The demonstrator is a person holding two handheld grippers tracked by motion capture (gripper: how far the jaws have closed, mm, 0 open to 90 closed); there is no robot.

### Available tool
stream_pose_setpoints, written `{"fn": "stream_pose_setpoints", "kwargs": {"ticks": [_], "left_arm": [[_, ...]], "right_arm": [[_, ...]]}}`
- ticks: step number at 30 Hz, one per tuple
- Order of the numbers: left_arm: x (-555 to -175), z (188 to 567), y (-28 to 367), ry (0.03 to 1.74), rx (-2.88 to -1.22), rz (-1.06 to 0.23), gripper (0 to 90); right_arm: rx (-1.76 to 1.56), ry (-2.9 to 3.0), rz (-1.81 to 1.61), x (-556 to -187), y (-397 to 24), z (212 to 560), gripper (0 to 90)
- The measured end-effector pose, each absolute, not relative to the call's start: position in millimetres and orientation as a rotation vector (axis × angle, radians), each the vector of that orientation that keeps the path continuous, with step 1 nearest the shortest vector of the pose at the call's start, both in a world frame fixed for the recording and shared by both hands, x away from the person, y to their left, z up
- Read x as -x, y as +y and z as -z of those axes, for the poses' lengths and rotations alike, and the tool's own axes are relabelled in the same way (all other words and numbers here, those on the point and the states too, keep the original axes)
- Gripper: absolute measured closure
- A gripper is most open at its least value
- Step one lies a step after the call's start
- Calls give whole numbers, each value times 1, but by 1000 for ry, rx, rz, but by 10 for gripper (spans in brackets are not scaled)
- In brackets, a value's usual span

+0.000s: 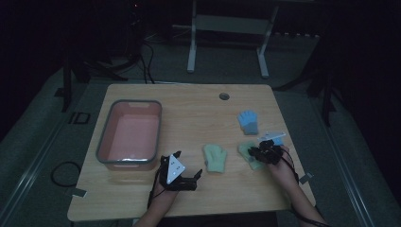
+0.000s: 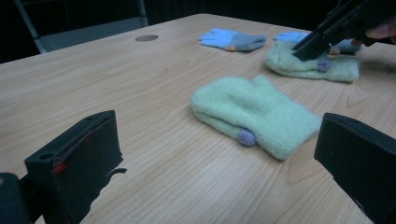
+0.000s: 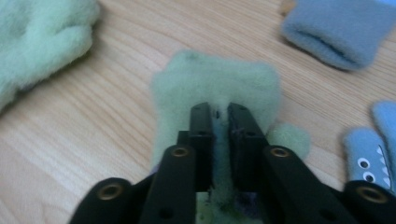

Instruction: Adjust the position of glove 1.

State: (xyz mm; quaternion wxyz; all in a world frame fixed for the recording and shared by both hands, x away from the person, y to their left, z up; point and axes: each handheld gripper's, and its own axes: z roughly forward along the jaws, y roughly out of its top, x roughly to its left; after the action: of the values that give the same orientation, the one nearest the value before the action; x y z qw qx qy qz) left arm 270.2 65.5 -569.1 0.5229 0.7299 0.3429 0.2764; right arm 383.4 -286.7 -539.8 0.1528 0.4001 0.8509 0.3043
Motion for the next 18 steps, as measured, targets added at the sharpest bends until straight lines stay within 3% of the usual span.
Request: {"fn": "stream_pose_setpoints", "kwargs": {"ticks": [10,18], "left_arm": [[-270,569,65,820,-1748,-663,6],[-270,569,65,816,-1744,-664,6]], "right_arm": [[-1409,2189,-937,-359,-269,488,849],[-1552,2090,-892,-342,-254,492,849]]}}
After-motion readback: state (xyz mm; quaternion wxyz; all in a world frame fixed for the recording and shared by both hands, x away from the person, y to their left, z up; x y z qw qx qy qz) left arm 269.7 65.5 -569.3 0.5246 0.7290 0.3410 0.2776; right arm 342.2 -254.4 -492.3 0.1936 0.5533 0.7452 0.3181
